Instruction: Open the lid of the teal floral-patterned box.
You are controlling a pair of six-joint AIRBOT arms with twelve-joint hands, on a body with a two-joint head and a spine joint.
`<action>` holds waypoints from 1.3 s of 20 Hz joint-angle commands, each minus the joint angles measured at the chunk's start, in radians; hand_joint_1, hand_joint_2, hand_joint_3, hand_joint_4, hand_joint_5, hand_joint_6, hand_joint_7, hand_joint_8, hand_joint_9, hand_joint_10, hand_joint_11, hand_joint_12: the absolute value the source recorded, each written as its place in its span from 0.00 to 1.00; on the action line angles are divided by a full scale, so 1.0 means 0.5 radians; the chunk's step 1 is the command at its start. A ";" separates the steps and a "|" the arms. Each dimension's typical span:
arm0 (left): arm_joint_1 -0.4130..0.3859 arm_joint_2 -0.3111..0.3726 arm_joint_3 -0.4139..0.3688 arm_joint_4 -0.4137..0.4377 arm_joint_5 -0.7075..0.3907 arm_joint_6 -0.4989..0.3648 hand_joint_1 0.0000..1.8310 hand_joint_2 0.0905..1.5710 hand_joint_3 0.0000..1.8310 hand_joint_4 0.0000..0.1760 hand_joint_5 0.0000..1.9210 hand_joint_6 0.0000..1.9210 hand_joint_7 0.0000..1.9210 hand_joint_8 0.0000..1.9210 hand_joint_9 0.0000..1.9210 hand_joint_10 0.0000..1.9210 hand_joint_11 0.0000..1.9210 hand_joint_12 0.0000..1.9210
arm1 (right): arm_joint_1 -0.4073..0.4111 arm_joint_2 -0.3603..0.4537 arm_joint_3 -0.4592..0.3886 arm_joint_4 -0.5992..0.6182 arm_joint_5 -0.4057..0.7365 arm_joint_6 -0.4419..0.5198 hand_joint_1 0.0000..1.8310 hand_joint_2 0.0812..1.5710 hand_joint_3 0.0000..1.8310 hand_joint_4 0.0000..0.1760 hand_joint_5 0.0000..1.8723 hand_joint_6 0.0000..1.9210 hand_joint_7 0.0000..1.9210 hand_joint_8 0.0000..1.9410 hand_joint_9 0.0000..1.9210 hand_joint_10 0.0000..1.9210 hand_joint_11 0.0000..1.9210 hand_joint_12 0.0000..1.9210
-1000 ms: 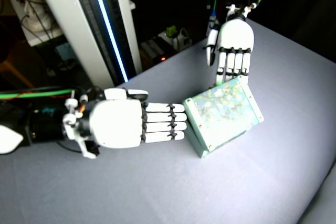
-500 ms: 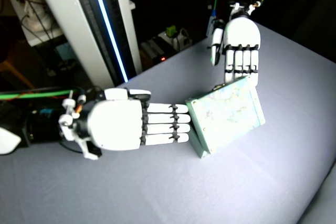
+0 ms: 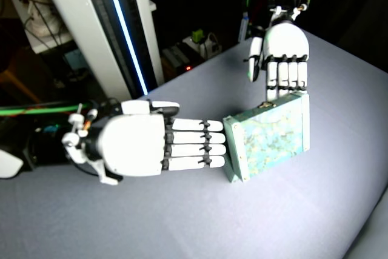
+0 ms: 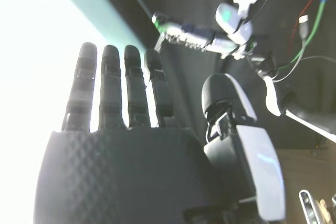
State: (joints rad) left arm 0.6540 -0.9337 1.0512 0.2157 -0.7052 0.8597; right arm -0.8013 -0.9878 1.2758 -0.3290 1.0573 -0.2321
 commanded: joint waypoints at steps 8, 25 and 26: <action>-0.152 -0.065 0.066 0.000 -0.243 -0.002 0.17 1.00 0.13 0.00 0.03 0.01 0.01 0.00 0.01 0.00 0.01 0.02 | 0.005 0.052 -0.020 0.112 0.306 -0.002 0.00 0.84 0.00 0.00 0.13 0.00 0.13 0.00 0.13 0.00 0.10 0.06; -0.326 -0.171 0.185 -0.154 -0.260 0.154 0.00 1.00 0.06 0.00 0.08 0.00 0.06 0.00 0.04 0.00 0.00 0.09 | 0.006 0.064 -0.020 0.149 0.326 -0.038 0.00 0.88 0.01 0.00 0.13 0.00 0.12 0.00 0.13 0.00 0.11 0.05; -0.296 -0.148 0.159 -0.165 -0.303 0.153 0.00 1.00 0.06 0.00 0.06 0.00 0.04 0.00 0.01 0.00 0.00 0.04 | 0.005 0.065 -0.022 0.150 0.326 -0.038 0.00 0.89 0.01 0.00 0.13 0.00 0.12 0.00 0.12 0.00 0.10 0.04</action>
State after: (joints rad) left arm 0.5190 -1.0111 1.1229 0.1467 -0.7185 0.9382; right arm -0.8032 -0.9611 1.2667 -0.2996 1.1027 -0.2558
